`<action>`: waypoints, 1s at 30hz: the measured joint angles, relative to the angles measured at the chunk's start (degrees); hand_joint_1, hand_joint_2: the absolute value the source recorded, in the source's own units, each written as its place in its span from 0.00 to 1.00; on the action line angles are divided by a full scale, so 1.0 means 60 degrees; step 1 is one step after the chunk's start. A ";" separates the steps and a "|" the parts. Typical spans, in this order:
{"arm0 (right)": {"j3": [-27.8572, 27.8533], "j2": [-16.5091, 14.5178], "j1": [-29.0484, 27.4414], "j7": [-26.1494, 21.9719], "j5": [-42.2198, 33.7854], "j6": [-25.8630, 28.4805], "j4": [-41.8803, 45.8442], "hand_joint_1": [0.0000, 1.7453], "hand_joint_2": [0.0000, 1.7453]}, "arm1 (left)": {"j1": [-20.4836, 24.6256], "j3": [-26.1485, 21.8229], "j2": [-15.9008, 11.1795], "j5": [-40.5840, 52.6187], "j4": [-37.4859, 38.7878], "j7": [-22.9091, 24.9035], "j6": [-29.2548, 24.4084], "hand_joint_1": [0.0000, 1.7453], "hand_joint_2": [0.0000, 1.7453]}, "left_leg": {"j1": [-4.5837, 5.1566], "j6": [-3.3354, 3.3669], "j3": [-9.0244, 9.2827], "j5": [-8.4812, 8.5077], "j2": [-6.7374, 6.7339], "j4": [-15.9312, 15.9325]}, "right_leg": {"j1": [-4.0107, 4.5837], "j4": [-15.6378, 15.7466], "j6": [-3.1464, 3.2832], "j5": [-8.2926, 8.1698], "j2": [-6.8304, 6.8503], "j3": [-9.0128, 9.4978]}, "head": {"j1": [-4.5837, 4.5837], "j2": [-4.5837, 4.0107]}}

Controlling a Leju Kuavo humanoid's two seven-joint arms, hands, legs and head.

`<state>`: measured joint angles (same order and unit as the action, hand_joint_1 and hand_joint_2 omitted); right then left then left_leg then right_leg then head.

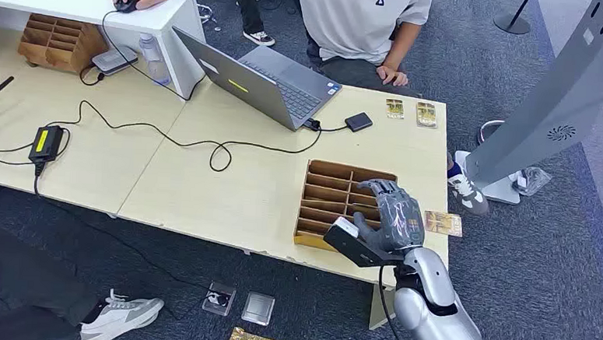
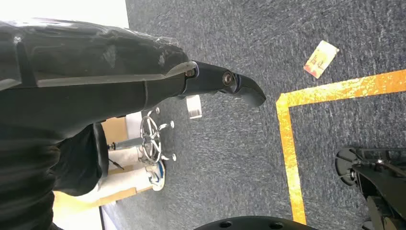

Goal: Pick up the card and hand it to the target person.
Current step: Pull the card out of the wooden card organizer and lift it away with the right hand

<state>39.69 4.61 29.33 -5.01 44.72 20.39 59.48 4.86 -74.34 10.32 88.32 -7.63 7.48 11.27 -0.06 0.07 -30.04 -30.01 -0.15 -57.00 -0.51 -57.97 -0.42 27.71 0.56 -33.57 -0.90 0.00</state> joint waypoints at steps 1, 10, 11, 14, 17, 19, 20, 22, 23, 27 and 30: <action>0.0000 -0.0007 0.0006 0.0000 0.0005 -0.0001 -0.0014 0.45 1.00 | 0.0000 0.0000 0.0000 0.0009 0.0000 -0.0004 0.0003 0.00 1.00 | 0.0000 0.0000 0.0000 0.0000 0.0000 0.0000 | 0.0000 0.0000 0.0000 0.0000 0.0000 0.0000 | 0.0000 0.0000; 0.0004 -0.0179 0.0114 -0.0028 0.0184 -0.0087 -0.0410 0.46 1.00 | 0.0038 0.0000 -0.0002 0.0340 0.0000 -0.0054 0.0202 0.00 1.00 | 0.0000 0.0000 0.0000 0.0000 -0.0001 0.0000 | 0.0000 -0.0001 0.0000 0.0000 0.0000 0.0000 | 0.0002 0.0000; 0.0004 -0.0197 0.0119 -0.0029 0.0202 -0.0087 -0.0453 0.47 1.00 | 0.0039 0.0000 -0.0003 0.0345 0.0000 -0.0059 0.0206 0.00 1.00 | 0.0000 0.0000 0.0000 0.0000 -0.0001 0.0000 | 0.0000 -0.0001 0.0000 0.0000 0.0000 0.0000 | 0.0001 0.0000; 0.0003 -0.0238 0.0143 -0.0023 0.0249 -0.0087 -0.0572 0.48 1.00 | 0.0037 0.0000 -0.0004 0.0344 0.0000 -0.0082 0.0195 0.00 1.00 | 0.0000 0.0000 0.0000 0.0000 0.0000 0.0000 | 0.0000 -0.0001 0.0000 0.0000 0.0000 0.0000 | 0.0000 0.0000; 0.0002 -0.0273 0.0163 -0.0015 0.0287 -0.0087 -0.0679 0.49 1.00 | 0.0036 0.0000 -0.0004 0.0343 0.0000 -0.0105 0.0185 0.00 1.00 | 0.0000 0.0000 0.0000 0.0000 0.0000 0.0000 | 0.0000 0.0000 0.0000 0.0000 0.0000 0.0000 | 0.0001 0.0000; 0.0002 -0.0288 0.0175 -0.0011 0.0313 -0.0087 -0.0762 0.49 1.00 | 0.0033 0.0000 -0.0004 0.0343 0.0000 -0.0128 0.0161 0.00 1.00 | 0.0000 0.0000 0.0000 0.0000 0.0000 0.0000 | 0.0000 0.0000 0.0000 0.0000 0.0000 0.0000 | 0.0001 0.0000; 0.0002 -0.0291 0.0179 -0.0011 0.0323 -0.0087 -0.0802 0.49 1.00 | 0.0030 0.0000 -0.0004 0.0343 0.0000 -0.0140 0.0141 0.00 1.00 | 0.0000 0.0000 0.0001 0.0000 0.0000 0.0000 | 0.0000 0.0000 0.0000 0.0000 0.0000 0.0000 | 0.0001 0.0000; 0.0001 -0.0295 0.0182 -0.0011 0.0333 -0.0084 -0.0869 0.50 1.00 | 0.0023 0.0000 -0.0003 0.0343 0.0000 -0.0160 0.0087 0.00 1.00 | 0.0000 0.0000 0.0001 0.0000 0.0000 0.0000 | 0.0000 0.0000 0.0000 0.0000 0.0000 0.0000 | 0.0000 0.0000; 0.0001 -0.0295 0.0181 -0.0011 0.0336 -0.0082 -0.0896 0.51 1.00 | 0.0020 0.0000 -0.0002 0.0342 0.0000 -0.0167 0.0066 0.00 1.00 | 0.0000 0.0000 0.0001 0.0000 0.0000 0.0000 | 0.0000 0.0000 0.0000 0.0000 0.0000 0.0000 | 0.0000 0.0000; 0.0000 -0.0298 0.0182 -0.0011 0.0340 -0.0077 -0.0995 0.60 1.00 | 0.0013 0.0000 0.0000 0.0333 0.0000 -0.0195 0.0023 0.00 1.00 | 0.0000 0.0000 0.0001 0.0000 0.0000 0.0000 | 0.0000 0.0000 0.0000 0.0000 0.0000 0.0000 | 0.0000 0.0000; 0.0000 -0.0306 0.0185 -0.0009 0.0347 -0.0077 -0.1062 0.60 1.00 | 0.0005 0.0000 0.0000 0.0298 0.0000 -0.0225 -0.0020 0.00 1.00 | 0.0000 0.0000 0.0001 0.0000 0.0000 0.0000 | 0.0000 0.0000 0.0000 0.0000 0.0000 0.0000 | 0.0000 0.0000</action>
<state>39.69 2.78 30.44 -5.06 46.80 19.93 53.11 4.89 -74.34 10.32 90.11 -7.63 6.13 11.15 -0.06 0.07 -30.03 -30.01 -0.15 -57.01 -0.51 -57.97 -0.42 27.71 0.56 -33.57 -0.90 0.00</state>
